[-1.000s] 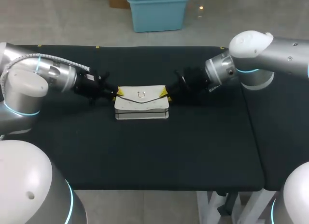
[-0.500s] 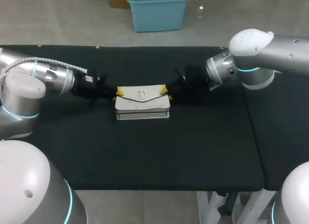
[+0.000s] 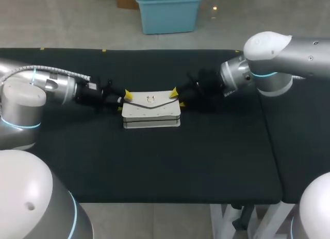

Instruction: Pick up the bag, open it, inspect its contents, close it, and place it on the opposite side

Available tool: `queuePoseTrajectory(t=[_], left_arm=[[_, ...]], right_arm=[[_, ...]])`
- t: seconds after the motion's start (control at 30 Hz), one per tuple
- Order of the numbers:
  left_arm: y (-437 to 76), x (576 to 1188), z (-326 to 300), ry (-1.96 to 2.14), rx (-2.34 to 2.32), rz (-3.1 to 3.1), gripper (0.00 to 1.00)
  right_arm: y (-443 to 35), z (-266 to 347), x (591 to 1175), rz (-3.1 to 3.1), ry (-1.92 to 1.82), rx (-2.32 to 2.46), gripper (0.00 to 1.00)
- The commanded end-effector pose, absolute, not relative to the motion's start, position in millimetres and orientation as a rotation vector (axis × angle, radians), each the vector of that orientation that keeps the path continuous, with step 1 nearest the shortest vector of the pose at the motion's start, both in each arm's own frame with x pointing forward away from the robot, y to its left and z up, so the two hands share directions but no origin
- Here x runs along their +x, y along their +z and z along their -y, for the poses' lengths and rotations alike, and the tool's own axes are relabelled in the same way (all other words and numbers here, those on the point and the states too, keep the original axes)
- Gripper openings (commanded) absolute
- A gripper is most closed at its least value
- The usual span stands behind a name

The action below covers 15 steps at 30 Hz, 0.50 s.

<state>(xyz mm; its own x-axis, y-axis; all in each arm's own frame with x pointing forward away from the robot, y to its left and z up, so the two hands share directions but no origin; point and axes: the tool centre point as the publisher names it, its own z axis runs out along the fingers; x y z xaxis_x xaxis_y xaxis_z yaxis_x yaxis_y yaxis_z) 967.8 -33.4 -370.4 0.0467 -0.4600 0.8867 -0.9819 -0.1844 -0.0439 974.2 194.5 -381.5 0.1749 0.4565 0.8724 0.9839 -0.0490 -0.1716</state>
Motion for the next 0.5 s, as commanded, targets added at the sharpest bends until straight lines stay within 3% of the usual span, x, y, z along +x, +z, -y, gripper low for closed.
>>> queuePoseTrajectory(t=[0.03, 0.43, 0.47, 0.5], left_arm=[[-362.2, 958.1, 30.8, 1.097, 1.716, 1.467, 1.0], [-342.9, 938.6, 31.3, 1.087, 1.719, 1.505, 1.0], [-341.5, 936.7, 30.9, 1.085, 1.721, 1.505, 0.98], [-340.0, 934.9, 30.7, 1.083, 1.721, 1.503, 0.87]], right_arm=[[-367.8, -189.3, 968.5, 1.424, -0.811, -1.665, 1.0], [-340.6, -161.3, 972.4, 1.627, -0.807, -1.735, 1.0], [-338.3, -157.7, 973.2, 1.645, -0.809, -1.747, 1.0], [-336.1, -154.0, 973.9, 1.659, -0.81, -1.753, 1.0]])
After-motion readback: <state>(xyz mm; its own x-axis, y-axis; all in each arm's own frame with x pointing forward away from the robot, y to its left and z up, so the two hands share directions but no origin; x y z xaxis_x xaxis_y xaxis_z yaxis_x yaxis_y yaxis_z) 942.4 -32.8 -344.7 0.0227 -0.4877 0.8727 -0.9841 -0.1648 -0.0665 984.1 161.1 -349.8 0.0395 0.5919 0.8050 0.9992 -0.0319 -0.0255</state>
